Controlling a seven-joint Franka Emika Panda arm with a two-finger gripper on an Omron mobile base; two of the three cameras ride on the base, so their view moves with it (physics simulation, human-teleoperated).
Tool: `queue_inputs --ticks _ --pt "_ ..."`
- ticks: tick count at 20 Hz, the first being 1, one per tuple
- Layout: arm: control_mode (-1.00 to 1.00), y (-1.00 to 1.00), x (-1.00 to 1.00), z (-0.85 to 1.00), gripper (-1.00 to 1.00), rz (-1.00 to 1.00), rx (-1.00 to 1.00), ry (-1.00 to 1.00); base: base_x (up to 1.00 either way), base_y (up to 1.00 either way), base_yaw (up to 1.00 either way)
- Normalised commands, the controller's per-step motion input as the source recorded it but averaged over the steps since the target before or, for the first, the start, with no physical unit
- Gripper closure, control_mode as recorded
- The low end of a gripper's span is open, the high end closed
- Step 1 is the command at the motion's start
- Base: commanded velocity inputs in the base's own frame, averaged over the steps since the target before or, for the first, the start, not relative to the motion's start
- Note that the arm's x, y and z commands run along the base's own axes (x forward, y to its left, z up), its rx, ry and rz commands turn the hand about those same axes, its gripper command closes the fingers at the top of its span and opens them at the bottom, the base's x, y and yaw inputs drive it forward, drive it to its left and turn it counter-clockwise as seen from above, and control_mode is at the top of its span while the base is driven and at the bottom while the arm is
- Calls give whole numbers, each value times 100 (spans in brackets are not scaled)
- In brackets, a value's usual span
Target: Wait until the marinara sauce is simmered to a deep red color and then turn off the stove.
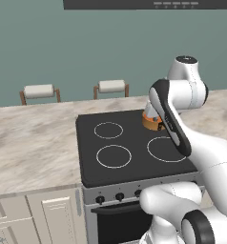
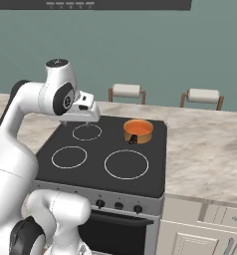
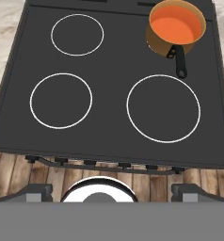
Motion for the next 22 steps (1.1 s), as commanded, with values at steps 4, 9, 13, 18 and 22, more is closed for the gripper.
queue_inputs --ticks 4,9,13,18,22 --pt "-100 0 0 0 -100 0 0 0 0 0 0" --pt "-100 0 0 0 -100 0 0 0 0 0 0" --pt "-100 0 0 0 -100 0 0 0 0 0 0" --pt "-100 0 0 0 -100 0 0 0 0 0 0" --pt "-100 0 0 0 -100 0 0 0 0 0 0"
